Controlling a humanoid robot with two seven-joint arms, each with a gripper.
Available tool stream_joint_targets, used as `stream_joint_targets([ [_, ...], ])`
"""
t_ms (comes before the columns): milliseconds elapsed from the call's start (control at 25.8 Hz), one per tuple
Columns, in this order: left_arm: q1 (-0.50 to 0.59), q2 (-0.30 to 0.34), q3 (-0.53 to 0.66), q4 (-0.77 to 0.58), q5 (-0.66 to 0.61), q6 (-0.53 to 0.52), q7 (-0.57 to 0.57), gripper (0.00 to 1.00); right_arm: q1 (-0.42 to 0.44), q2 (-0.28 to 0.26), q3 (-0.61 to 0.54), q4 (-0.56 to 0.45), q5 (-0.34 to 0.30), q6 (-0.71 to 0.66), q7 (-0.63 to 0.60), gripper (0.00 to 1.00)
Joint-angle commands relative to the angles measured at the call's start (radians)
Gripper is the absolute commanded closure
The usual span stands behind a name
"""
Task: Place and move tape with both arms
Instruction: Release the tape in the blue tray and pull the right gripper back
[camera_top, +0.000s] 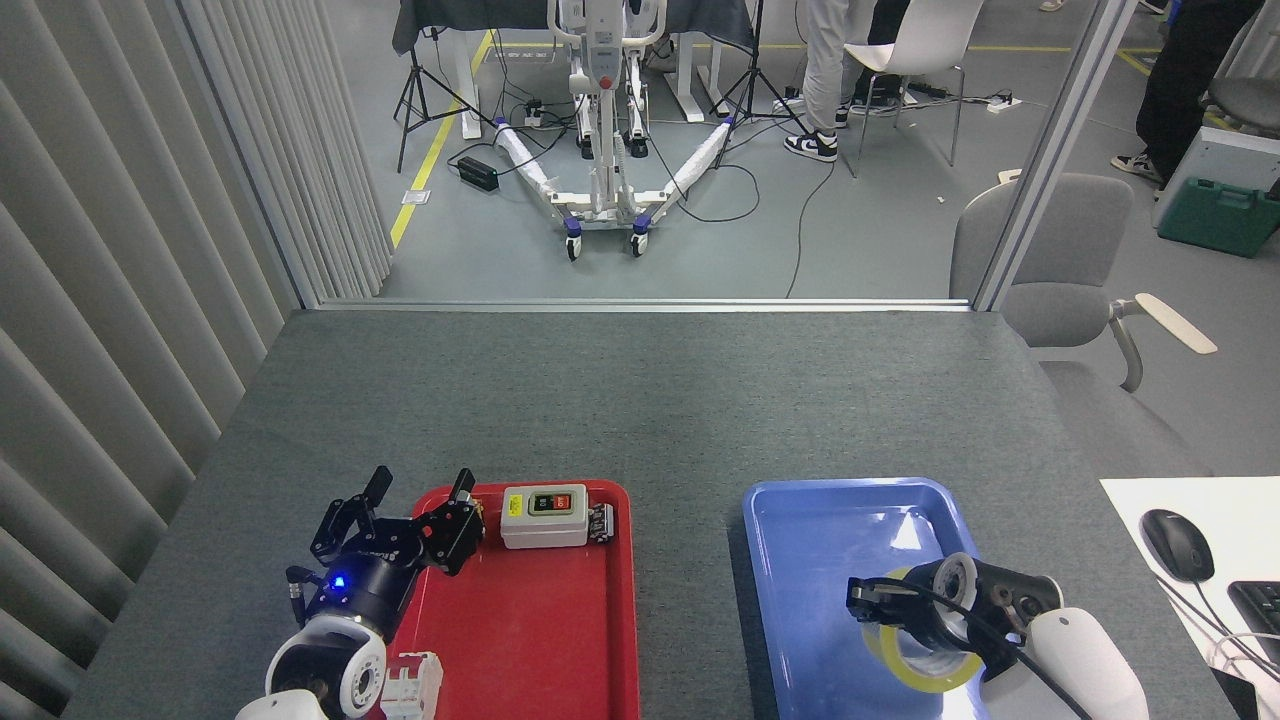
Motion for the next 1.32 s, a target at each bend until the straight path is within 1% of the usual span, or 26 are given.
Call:
stream_joint_targets([
  [0,0.007,0.007,0.0,0.012,0.073,-0.014,-0.075,0.01,-0.003,-0.008,0.007,0.02,0.021,0.002,-0.007,0.25],
  [116,0.018,0.005,0.0,0.005,0.098,-0.014,-0.145,0.01,-0.005,-0.008,0.007,0.029,0.021,0.002,-0.008,0.05],
  [155,0.018,0.005,0.0,0.005,0.1,-0.014,-0.167,0.01,-0.005,-0.008,0.007,0.03,0.021,0.002,-0.01,0.01],
  [233,0.018,0.004,0.002,0.008,0.101,-0.012,-0.185,0.01,-0.003,-0.009,0.007,0.03,0.018,0.002,-0.014,0.01],
  [349,0.019,0.007,0.002,0.0,0.1,-0.012,-0.178,0.01,0.006,-0.009,0.007,0.02,0.019,-0.002,-0.031,0.01],
  [388,0.021,0.008,0.002,0.0,0.096,-0.014,-0.172,0.01,0.012,-0.008,0.006,0.012,0.019,-0.019,-0.067,0.01],
  [426,0.021,0.011,0.002,-0.002,0.095,-0.016,-0.167,0.01,0.018,-0.006,0.006,0.0,0.022,-0.056,-0.13,0.01],
  [465,0.021,0.013,0.003,-0.006,0.093,-0.014,-0.153,0.01,0.033,-0.009,0.001,-0.009,0.039,-0.116,-0.226,0.01],
  [504,0.022,0.016,0.003,-0.011,0.093,-0.014,-0.129,0.01,0.063,-0.017,-0.013,-0.016,0.082,-0.176,-0.355,0.01],
  [581,0.022,0.033,0.005,-0.017,0.093,-0.011,-0.075,0.01,0.136,-0.029,-0.086,-0.034,0.194,-0.257,-0.677,0.01],
  [659,0.022,0.041,0.005,-0.018,0.095,-0.011,-0.056,0.01,0.233,-0.023,-0.185,-0.04,0.266,-0.311,-1.044,0.01],
  [698,0.024,0.041,0.005,-0.02,0.095,-0.011,-0.052,0.01,0.277,-0.02,-0.223,-0.04,0.283,-0.346,-1.215,0.0],
  [736,0.024,0.041,0.005,-0.021,0.095,-0.012,-0.052,0.01,0.314,-0.012,-0.253,-0.04,0.289,-0.39,-1.358,0.0],
  [775,0.025,0.041,0.003,-0.021,0.095,-0.011,-0.049,0.01,0.345,0.002,-0.275,-0.039,0.294,-0.436,-1.444,0.0],
  [814,0.027,0.041,0.003,-0.021,0.095,-0.011,-0.047,0.01,0.375,0.017,-0.292,-0.04,0.297,-0.467,-1.476,0.0],
  [891,0.031,0.041,0.003,-0.021,0.095,-0.011,-0.038,0.01,0.423,0.032,-0.304,-0.04,0.309,-0.495,-1.475,0.0],
  [969,0.034,0.041,0.003,-0.025,0.093,-0.011,-0.012,0.01,0.431,0.038,-0.307,-0.039,0.309,-0.49,-1.447,0.0],
  [1124,0.047,0.039,0.002,-0.025,0.092,-0.012,0.017,0.01,0.429,0.045,-0.313,-0.043,0.294,-0.492,-1.255,0.0],
  [1163,0.07,0.039,0.003,-0.031,0.087,-0.012,0.025,0.01,0.429,0.046,-0.315,-0.049,0.294,-0.493,-1.236,0.0],
  [1202,0.09,0.041,0.002,-0.043,0.081,-0.011,0.045,0.01,0.429,0.046,-0.316,-0.06,0.294,-0.492,-1.242,0.0],
  [1279,0.122,0.041,0.0,-0.06,0.067,-0.009,0.135,0.01,0.431,0.048,-0.318,-0.075,0.294,-0.492,-1.263,0.0],
])
